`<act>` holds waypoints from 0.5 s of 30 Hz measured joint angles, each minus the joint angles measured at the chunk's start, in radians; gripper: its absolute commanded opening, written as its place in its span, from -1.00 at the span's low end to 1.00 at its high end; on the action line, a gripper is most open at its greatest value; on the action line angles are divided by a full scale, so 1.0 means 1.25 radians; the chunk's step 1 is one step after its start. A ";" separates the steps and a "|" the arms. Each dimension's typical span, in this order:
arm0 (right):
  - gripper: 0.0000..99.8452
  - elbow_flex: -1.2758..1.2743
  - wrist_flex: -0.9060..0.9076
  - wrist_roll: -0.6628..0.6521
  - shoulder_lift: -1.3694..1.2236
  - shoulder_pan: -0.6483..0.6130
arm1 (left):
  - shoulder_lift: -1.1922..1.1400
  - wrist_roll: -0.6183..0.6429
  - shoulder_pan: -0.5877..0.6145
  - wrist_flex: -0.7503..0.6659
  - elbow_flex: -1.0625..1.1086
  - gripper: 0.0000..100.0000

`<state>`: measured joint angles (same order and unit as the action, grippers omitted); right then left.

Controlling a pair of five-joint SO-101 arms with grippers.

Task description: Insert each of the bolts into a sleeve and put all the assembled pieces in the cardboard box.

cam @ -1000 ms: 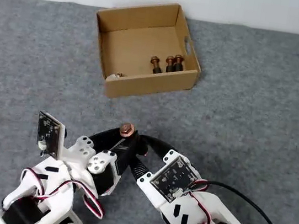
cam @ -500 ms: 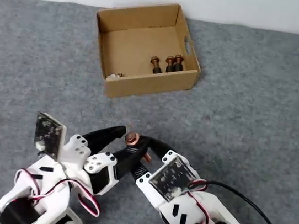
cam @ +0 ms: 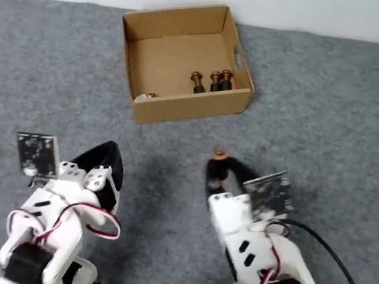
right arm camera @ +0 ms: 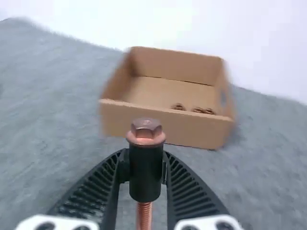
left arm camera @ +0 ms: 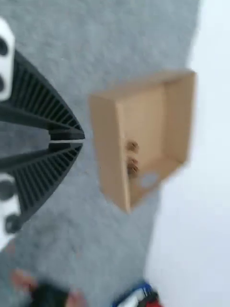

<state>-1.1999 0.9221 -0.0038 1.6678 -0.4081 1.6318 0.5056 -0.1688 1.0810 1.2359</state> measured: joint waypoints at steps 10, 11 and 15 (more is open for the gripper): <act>-0.98 0.174 0.000 0.032 -0.268 0.095 | -0.006 -0.119 0.015 -0.182 0.291 -0.99; -0.98 0.207 0.000 0.032 -0.318 0.104 | -0.006 -0.140 0.015 -0.204 0.312 -0.99; -0.98 0.351 0.000 0.034 -0.508 0.125 | -0.006 -0.211 0.015 -0.259 0.365 -0.99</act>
<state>-0.7610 0.9221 0.0391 1.0326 -0.2516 1.6241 0.2417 -0.1504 0.7572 1.6916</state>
